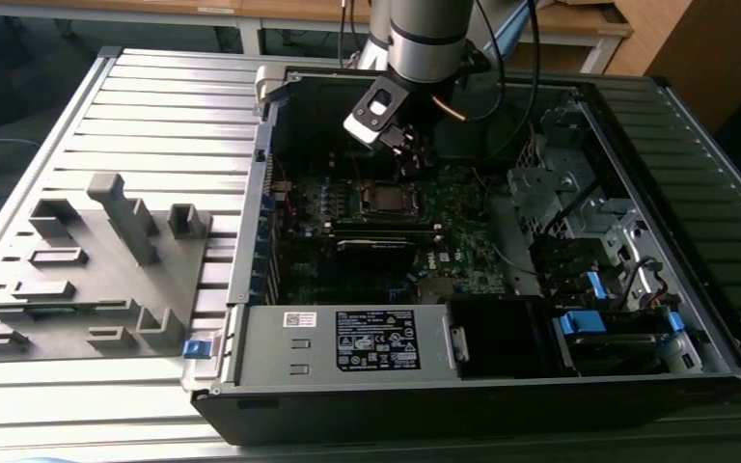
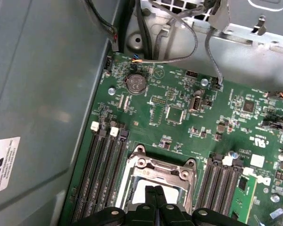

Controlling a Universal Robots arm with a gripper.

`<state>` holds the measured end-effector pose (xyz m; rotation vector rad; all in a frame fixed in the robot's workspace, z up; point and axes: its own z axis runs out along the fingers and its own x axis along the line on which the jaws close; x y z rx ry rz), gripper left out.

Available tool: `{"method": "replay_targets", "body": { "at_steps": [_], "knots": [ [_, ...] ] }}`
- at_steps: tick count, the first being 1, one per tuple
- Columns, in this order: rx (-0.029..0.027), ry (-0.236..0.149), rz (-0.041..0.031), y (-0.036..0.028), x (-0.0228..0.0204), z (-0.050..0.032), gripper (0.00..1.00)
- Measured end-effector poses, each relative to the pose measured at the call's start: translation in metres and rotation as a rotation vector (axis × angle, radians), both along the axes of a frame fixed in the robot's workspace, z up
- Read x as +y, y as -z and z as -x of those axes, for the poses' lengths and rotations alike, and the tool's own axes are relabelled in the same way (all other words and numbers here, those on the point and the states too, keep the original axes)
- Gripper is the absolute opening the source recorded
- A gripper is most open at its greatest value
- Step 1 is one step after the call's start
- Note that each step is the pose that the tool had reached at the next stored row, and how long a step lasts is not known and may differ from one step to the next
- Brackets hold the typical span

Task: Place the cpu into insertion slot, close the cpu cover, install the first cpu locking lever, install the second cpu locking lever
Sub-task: 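Close the cpu cover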

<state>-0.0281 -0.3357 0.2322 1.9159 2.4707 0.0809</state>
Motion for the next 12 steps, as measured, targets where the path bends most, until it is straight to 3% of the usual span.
{"method": "replay_targets", "body": {
  "at_steps": [7, 12],
  "knots": [
    [-0.0001, -0.106, 0.0001, 0.0001, 0.0, 0.0, 0.11],
    [0.0, -0.109, 0.0, 0.0001, 0.0, 0.0, 0.11]
  ]
}}
